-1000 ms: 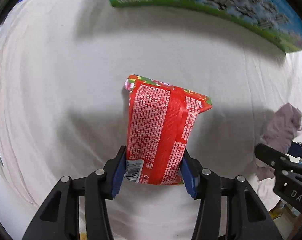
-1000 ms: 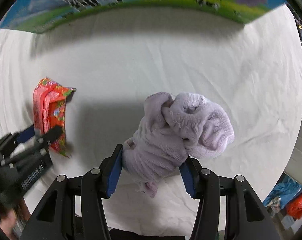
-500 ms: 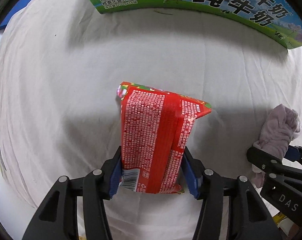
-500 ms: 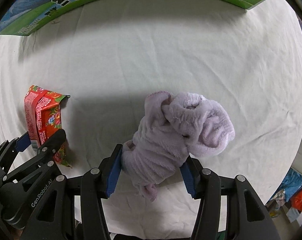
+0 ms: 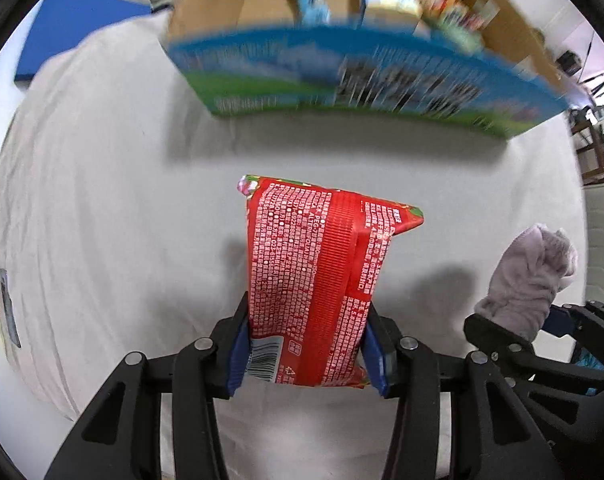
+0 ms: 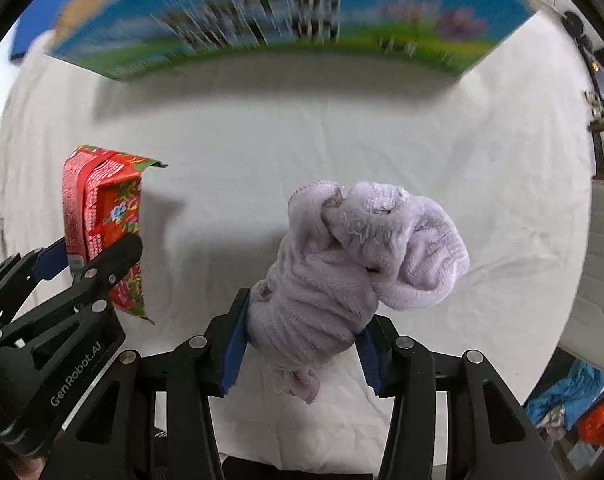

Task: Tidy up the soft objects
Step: 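Carry both items into the box and open both tools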

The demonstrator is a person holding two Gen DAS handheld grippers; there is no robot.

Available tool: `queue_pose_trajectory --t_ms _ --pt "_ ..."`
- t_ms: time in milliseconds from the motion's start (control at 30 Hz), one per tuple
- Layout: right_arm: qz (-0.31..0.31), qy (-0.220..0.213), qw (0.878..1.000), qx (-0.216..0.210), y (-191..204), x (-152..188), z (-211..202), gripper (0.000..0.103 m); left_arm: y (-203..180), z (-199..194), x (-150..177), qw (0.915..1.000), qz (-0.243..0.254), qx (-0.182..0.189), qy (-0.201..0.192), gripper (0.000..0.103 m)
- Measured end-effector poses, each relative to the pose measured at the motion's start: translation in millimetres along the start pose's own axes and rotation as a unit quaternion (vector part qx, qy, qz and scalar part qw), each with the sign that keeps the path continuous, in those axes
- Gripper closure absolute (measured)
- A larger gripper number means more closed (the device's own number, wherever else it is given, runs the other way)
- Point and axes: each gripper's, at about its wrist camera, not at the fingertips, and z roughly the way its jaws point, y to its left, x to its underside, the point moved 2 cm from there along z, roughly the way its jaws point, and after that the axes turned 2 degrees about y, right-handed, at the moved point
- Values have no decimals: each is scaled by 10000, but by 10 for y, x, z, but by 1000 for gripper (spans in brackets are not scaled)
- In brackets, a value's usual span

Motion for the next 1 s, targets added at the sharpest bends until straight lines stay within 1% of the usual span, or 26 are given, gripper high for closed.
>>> queue_pose_trajectory --t_ms 167,233,333,400,500,533,600,667,733,833,867,1000 --pt "-116 -476 9986 -212 14 171 -579 53 -15 -560 -20 9988 0 135 -469 58" --pt "-159 -680 9971 -303 37 237 -817 53 -49 -807 -34 9976 3 241 -647 58" --pt "-225 -949 9945 -387 21 249 -1173 53 -52 -1142 -68 9947 26 362 -959 58" --pt "-246 -1087 9927 -456 52 202 -1352 53 -9 -1301 -145 9928 28 463 -1104 58" --pt "-265 -1255 9900 -584 38 13 -1592 53 -11 -1553 -304 9891 49 614 -1334 58" --pt "-255 -1310 9888 -672 24 -42 -1659 53 -8 -1628 -371 9879 65 630 -1416 58" --pt "-282 -1415 9872 -682 22 -201 -1758 53 15 -1715 -552 9861 104 596 -1549 58" --pt "-269 -1493 9857 -729 26 -423 -1817 53 44 -1742 -738 9851 112 585 -1616 58" --pt "-257 -1525 9853 -724 48 -661 -1832 53 71 -1684 -980 9854 130 522 -1616 58" --pt "-251 -1510 9858 -686 59 -1001 -1730 53 138 -1553 -1313 9874 80 458 -1516 58" --pt "-261 -1470 9861 -724 66 -1131 -1685 53 171 -1532 -1377 9880 63 468 -1467 58" --pt "-195 -1316 9891 -631 50 -1529 -1451 53 254 -1220 -1735 9921 -27 379 -1196 58"
